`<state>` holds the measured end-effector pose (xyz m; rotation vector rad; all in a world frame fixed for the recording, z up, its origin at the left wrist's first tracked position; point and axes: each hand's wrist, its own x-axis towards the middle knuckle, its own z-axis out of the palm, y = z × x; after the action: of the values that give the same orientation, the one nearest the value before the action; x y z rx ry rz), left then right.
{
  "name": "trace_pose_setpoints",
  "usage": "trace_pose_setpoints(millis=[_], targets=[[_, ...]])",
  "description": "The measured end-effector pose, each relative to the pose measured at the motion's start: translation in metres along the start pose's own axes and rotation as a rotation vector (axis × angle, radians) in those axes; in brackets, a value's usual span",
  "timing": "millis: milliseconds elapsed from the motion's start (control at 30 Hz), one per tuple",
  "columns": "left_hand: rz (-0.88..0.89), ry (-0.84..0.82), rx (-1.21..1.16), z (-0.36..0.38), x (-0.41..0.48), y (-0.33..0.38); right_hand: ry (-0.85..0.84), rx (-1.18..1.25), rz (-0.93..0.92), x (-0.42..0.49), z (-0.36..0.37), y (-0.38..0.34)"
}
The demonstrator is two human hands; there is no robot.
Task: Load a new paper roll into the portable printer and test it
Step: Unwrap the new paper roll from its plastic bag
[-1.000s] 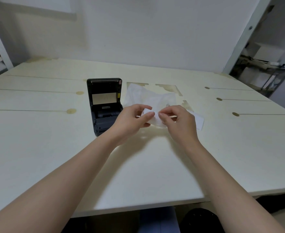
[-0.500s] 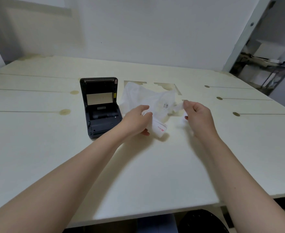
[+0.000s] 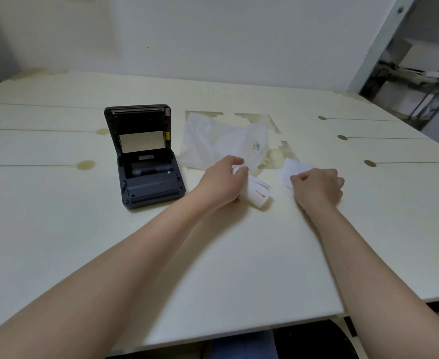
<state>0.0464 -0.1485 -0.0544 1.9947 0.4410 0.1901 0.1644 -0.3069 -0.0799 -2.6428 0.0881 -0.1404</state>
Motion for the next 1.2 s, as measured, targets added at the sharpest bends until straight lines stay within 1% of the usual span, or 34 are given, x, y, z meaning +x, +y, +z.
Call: trace_pose_setpoints(millis=[100,233,267,300,333,400,433,500,533,567,633,700,767,867,933,1000,1133,1200], targets=[[0.0,0.0,-0.014,0.001,-0.001,0.001,0.035,0.153,0.019,-0.001,-0.006,0.001],[-0.023,0.019,-0.09,0.0,-0.006,0.0,0.207,0.505,0.062,-0.005,-0.022,0.006],[-0.028,0.023,-0.105,0.0,-0.007,0.0,0.192,0.579,0.043,-0.01,-0.026,0.005],[-0.031,0.025,-0.115,0.0,-0.008,0.0,0.129,0.652,0.004,-0.016,-0.031,0.004],[-0.031,0.026,-0.127,-0.001,-0.01,0.0,0.021,0.723,-0.044,-0.024,-0.034,0.002],[-0.014,0.031,-0.167,-0.001,-0.015,0.001,-0.249,0.81,-0.167,-0.045,-0.042,-0.005],[-0.002,0.039,-0.187,-0.002,-0.018,0.001,-0.365,0.815,-0.25,-0.053,-0.044,-0.008],[0.023,0.061,-0.208,-0.005,-0.024,0.003,-0.559,0.751,-0.425,-0.063,-0.044,-0.01],[0.035,0.072,-0.216,-0.007,-0.026,0.003,-0.618,0.699,-0.49,-0.067,-0.043,-0.012],[0.045,0.082,-0.229,-0.01,-0.029,0.003,-0.632,0.653,-0.534,-0.071,-0.042,-0.016],[0.052,0.095,-0.247,-0.017,-0.033,0.002,-0.57,0.625,-0.568,-0.077,-0.04,-0.024],[0.048,0.112,-0.269,-0.024,-0.037,-0.001,-0.534,0.667,-0.562,-0.081,-0.037,-0.03],[0.033,0.131,-0.313,-0.032,-0.04,-0.005,-0.547,0.729,-0.531,-0.083,-0.033,-0.035],[0.051,0.138,-0.334,-0.04,-0.042,-0.011,-0.525,0.874,-0.43,-0.086,-0.027,-0.045],[0.104,0.123,-0.337,-0.044,-0.043,-0.014,-0.485,0.907,-0.357,-0.087,-0.026,-0.05],[0.17,0.124,-0.285,-0.05,-0.044,-0.016,-0.508,0.937,-0.327,-0.088,-0.027,-0.053],[0.273,0.156,-0.147,-0.068,-0.045,-0.018,-0.63,1.022,-0.322,-0.092,-0.033,-0.061],[0.319,0.152,-0.09,-0.077,-0.047,-0.019,-0.624,1.003,-0.266,-0.093,-0.035,-0.069]])
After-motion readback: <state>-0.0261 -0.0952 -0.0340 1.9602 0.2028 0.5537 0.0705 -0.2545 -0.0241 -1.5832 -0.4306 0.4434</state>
